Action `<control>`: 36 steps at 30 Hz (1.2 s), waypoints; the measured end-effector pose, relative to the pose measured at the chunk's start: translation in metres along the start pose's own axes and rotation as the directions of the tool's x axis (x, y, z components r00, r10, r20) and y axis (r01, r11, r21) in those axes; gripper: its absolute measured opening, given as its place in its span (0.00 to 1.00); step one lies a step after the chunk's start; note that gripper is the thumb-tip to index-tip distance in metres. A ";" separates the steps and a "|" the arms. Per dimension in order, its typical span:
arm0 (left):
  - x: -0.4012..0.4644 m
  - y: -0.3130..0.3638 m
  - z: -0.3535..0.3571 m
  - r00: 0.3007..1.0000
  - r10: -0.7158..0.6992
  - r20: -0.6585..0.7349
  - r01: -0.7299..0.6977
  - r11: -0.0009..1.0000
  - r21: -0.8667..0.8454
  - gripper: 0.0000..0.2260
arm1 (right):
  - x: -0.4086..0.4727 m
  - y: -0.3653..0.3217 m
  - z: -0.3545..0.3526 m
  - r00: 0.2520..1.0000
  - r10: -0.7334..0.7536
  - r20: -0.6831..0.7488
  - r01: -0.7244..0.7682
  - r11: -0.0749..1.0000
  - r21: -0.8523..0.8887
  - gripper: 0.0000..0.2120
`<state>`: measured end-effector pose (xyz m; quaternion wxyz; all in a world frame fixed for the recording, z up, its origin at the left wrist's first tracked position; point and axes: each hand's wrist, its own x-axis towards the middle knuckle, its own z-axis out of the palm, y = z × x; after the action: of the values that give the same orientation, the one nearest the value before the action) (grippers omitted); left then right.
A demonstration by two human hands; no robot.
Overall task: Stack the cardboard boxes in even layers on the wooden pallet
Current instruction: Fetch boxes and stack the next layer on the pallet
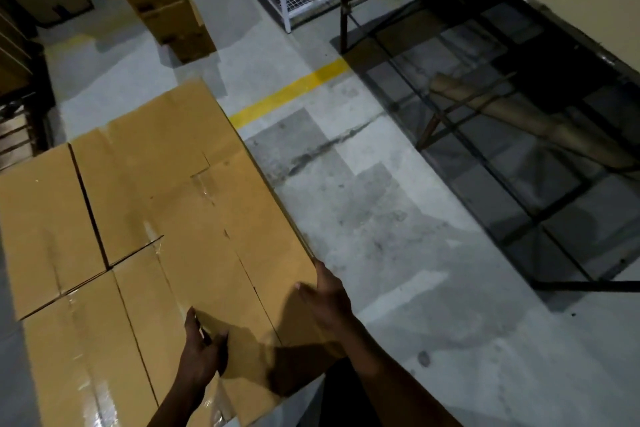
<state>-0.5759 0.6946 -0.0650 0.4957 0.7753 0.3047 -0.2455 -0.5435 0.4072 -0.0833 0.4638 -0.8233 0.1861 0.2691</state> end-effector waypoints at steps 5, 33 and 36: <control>0.025 -0.027 -0.002 0.995 -0.085 -0.053 0.089 0.994 0.071 0.33 | -0.020 -0.001 -0.001 0.989 0.106 -0.102 -0.113 0.991 -0.069 0.40; -0.006 0.006 0.013 1.000 -0.016 -0.018 0.018 0.995 0.094 0.15 | -0.030 0.002 -0.026 0.989 0.150 0.012 -0.150 0.976 0.159 0.29; -0.018 0.014 0.017 0.999 0.010 -0.033 -0.007 0.995 0.101 0.17 | -0.023 0.036 -0.033 0.961 0.276 0.025 -0.269 0.909 0.320 0.25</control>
<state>-0.5795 0.6704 -0.0507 0.4519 0.8046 0.2970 -0.2455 -0.5729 0.3624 -0.0789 0.5470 -0.7059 0.3452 0.2887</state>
